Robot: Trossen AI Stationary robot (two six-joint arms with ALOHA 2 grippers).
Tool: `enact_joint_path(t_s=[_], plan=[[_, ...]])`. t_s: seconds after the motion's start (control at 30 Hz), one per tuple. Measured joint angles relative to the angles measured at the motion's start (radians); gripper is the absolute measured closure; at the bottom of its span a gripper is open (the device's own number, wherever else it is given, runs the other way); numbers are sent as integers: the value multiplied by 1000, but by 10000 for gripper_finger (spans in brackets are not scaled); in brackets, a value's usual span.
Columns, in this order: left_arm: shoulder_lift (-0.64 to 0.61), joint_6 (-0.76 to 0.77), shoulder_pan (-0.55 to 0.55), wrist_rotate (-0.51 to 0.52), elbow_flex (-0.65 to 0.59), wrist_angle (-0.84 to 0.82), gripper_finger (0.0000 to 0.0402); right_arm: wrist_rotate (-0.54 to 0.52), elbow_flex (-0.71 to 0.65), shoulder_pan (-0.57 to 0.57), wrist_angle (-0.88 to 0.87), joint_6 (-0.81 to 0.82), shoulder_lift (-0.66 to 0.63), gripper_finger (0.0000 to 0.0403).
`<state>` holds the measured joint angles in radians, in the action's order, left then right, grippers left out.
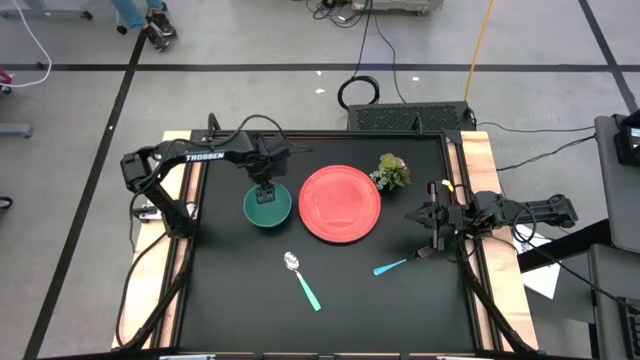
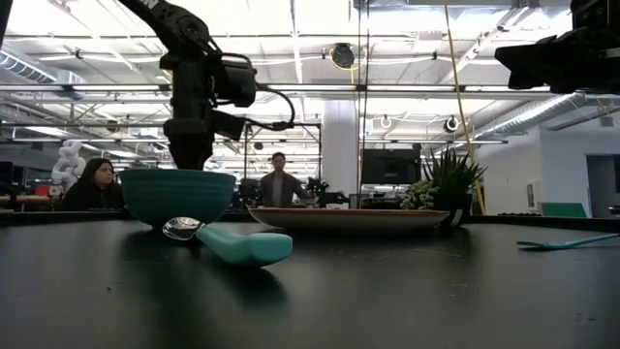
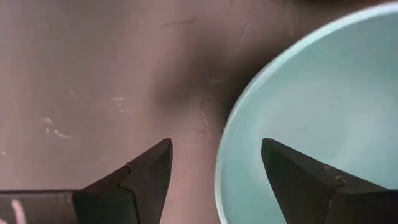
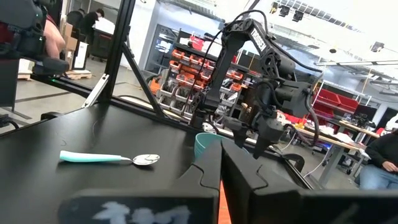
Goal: Set table place
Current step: Stack the green bowl on the orange plate
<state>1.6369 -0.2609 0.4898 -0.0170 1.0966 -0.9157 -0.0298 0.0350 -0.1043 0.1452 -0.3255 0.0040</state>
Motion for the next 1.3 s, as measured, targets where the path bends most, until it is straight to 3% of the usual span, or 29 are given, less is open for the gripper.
enact_joint_path(t_s=[0.77, 1.3], plan=[[0, -8, 0, 0, -2, 1, 152, 0, 0, 0, 0, 0, 0, 403], [0, -15, 0, -7, -2, 1, 303, 0, 0, 0, 0, 0, 0, 403]])
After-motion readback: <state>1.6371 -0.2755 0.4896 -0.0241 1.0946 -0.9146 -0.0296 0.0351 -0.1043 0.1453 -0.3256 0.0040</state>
